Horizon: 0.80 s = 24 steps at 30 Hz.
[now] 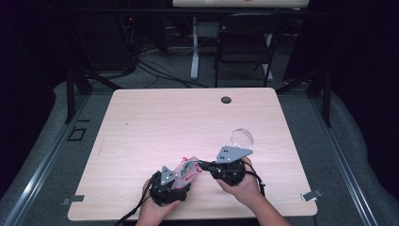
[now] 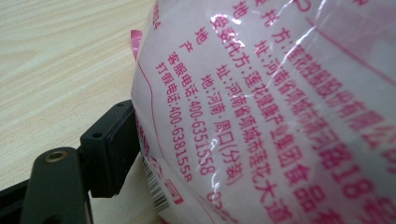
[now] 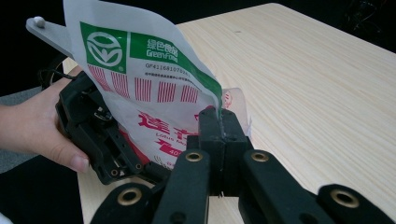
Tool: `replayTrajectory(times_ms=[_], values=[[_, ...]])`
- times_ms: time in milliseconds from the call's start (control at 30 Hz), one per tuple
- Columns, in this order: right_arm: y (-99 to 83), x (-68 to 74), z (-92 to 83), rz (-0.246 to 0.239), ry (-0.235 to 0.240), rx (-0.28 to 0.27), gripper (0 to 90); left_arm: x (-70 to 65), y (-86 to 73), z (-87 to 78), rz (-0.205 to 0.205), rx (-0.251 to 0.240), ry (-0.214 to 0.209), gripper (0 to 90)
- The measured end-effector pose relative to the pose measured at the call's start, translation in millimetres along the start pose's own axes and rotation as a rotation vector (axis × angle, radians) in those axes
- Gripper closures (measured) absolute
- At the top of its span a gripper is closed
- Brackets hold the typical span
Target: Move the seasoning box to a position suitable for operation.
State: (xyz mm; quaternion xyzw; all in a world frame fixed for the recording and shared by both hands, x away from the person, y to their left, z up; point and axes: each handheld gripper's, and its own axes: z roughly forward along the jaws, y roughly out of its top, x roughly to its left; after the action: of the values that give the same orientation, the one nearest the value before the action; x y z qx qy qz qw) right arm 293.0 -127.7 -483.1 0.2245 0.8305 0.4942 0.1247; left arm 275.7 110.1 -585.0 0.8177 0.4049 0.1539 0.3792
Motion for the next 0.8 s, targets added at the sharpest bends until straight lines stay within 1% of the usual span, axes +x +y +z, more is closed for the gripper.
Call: replayTrajectory(times_ms=[100, 200, 233, 267, 300, 333, 367, 433, 500, 533, 600, 700, 800], values=[[-0.1, 0.3, -0.1, -0.001, 0.001, 0.000, 90.0, -1.8, -0.2, 3.2, 0.003, 0.023, 0.010, 22.9], [-0.3, 0.4, -0.2, -0.001, -0.001, 0.002, 90.0, -1.2, 0.5, 4.4, 0.008, 0.031, 0.009, 23.2], [-0.3, 0.4, -0.3, 0.000, -0.001, 0.003, 90.0, -1.0, 0.5, 5.0, 0.003, 0.033, 0.008, 23.3], [-0.2, 0.6, -0.2, -0.001, 0.000, 0.003, 90.0, -0.8, 0.8, 4.6, 0.009, 0.039, 0.010, 23.5], [-0.3, 0.7, -0.1, -0.002, 0.001, 0.003, 90.0, -2.5, 0.6, 5.5, 0.006, 0.035, 0.019, 23.4], [-0.3, 0.7, -0.1, -0.002, 0.001, 0.003, 90.0, -2.9, 0.9, 5.2, 0.015, 0.044, 0.021, 23.4], [-0.4, 0.9, 0.3, -0.004, 0.002, 0.004, 90.0, -5.4, 1.0, 6.1, 0.030, 0.050, 0.037, 22.9], [-0.6, 1.0, 0.7, -0.002, 0.001, 0.005, 90.0, -5.7, 1.5, 6.9, 0.038, 0.052, 0.032, 20.1], [-0.6, 1.2, 0.9, -0.003, 0.001, 0.005, 90.0, -5.8, 1.7, 7.0, 0.041, 0.056, 0.031, 19.4], [-0.6, 1.2, 0.9, -0.004, 0.001, 0.006, 90.0, -5.9, 1.7, 7.1, 0.040, 0.059, 0.028, 17.1], [-0.7, 1.4, 1.0, -0.004, 0.001, 0.005, 90.0, -6.1, 1.8, 7.4, 0.040, 0.062, 0.027, 16.5], [-0.8, 1.5, 0.8, -0.003, -0.001, 0.004, 90.0, -5.6, 1.7, 7.2, 0.038, 0.058, 0.026, 18.3], [-0.6, 1.3, 0.4, -0.004, 0.000, 0.000, 90.0, -4.4, 1.2, 6.2, 0.030, 0.045, 0.034, 24.7]])
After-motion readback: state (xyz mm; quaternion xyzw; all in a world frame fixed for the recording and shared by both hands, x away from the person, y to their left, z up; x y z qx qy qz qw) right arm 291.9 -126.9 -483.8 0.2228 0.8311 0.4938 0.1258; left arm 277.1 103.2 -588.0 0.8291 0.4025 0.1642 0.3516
